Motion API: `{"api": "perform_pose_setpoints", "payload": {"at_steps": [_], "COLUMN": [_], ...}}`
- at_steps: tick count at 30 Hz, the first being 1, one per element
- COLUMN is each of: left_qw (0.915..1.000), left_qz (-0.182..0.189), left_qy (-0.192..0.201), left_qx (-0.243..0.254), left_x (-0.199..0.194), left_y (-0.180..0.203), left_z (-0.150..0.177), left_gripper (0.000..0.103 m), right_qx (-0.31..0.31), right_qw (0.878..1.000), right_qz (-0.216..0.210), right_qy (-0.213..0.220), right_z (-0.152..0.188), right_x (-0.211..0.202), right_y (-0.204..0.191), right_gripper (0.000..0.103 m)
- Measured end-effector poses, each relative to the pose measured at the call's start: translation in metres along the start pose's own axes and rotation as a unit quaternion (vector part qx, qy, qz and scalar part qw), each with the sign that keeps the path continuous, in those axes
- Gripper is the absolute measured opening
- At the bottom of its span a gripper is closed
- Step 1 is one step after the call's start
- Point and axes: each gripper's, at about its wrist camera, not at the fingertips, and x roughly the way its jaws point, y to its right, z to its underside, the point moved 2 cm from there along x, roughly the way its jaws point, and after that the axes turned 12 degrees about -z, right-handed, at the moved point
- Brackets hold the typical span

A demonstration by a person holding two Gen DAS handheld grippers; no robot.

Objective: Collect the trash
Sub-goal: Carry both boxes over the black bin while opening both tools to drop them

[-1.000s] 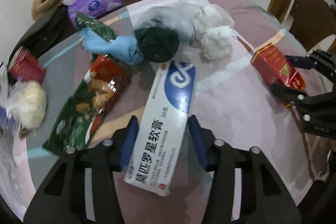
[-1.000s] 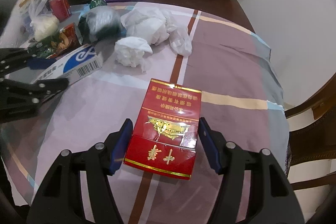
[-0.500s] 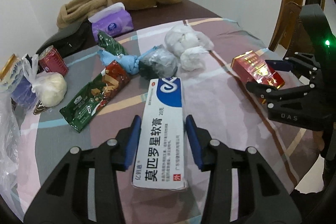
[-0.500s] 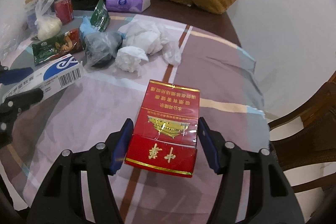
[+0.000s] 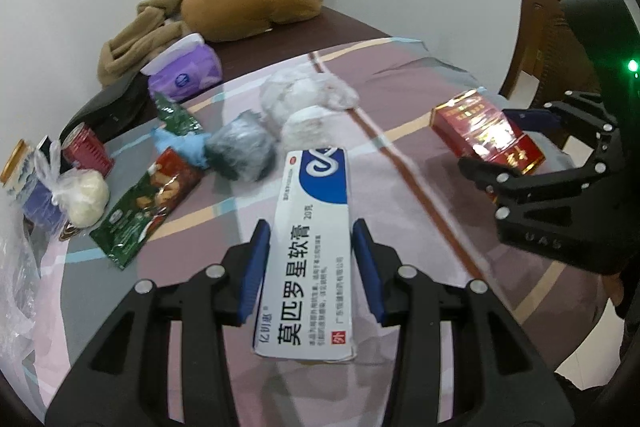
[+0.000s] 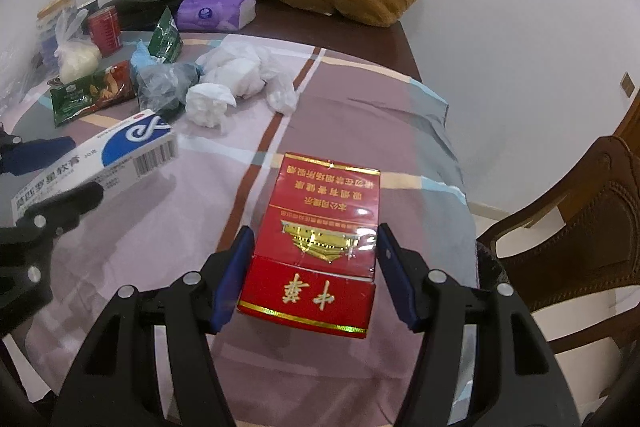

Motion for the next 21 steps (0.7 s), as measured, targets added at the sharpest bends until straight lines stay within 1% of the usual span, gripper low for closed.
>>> {"api": "perform_pose_setpoints", "payload": {"at_steps": [5,9,11,15,18,21], "left_qw": [0.9999,0.9993,0.9990,0.9974,0.9955,0.9934], "left_qz": [0.011,0.023,0.029,0.055,0.073,0.091], "left_qy": [0.008,0.028,0.032,0.043,0.047,0.053], "left_qx": [0.005,0.009,0.011,0.022,0.037,0.046], "left_x": [-0.004,-0.012,-0.013,-0.017,-0.019,-0.020], "left_y": [0.018,0.036,0.045,0.066,0.087,0.110], "left_z": [-0.011,-0.026,-0.032,-0.045,-0.057,-0.071], "left_gripper": [0.043,0.043,0.043,0.043,0.043,0.043], "right_qx": [0.021,0.049,0.070,0.129,0.175,0.213], "right_qw": [1.000,0.999,0.997,0.988,0.979,0.972], "right_qz": [0.002,0.008,0.017,0.057,0.084,0.093], "right_qy": [0.010,0.023,0.036,0.061,0.057,0.046], "right_z": [0.006,0.011,0.015,0.034,0.056,0.081], "right_x": [-0.008,-0.018,-0.028,-0.052,-0.056,-0.051], "right_y": [0.020,0.048,0.072,0.136,0.180,0.214], "right_gripper": [0.062,0.062,0.062,0.062,0.062,0.062]}}
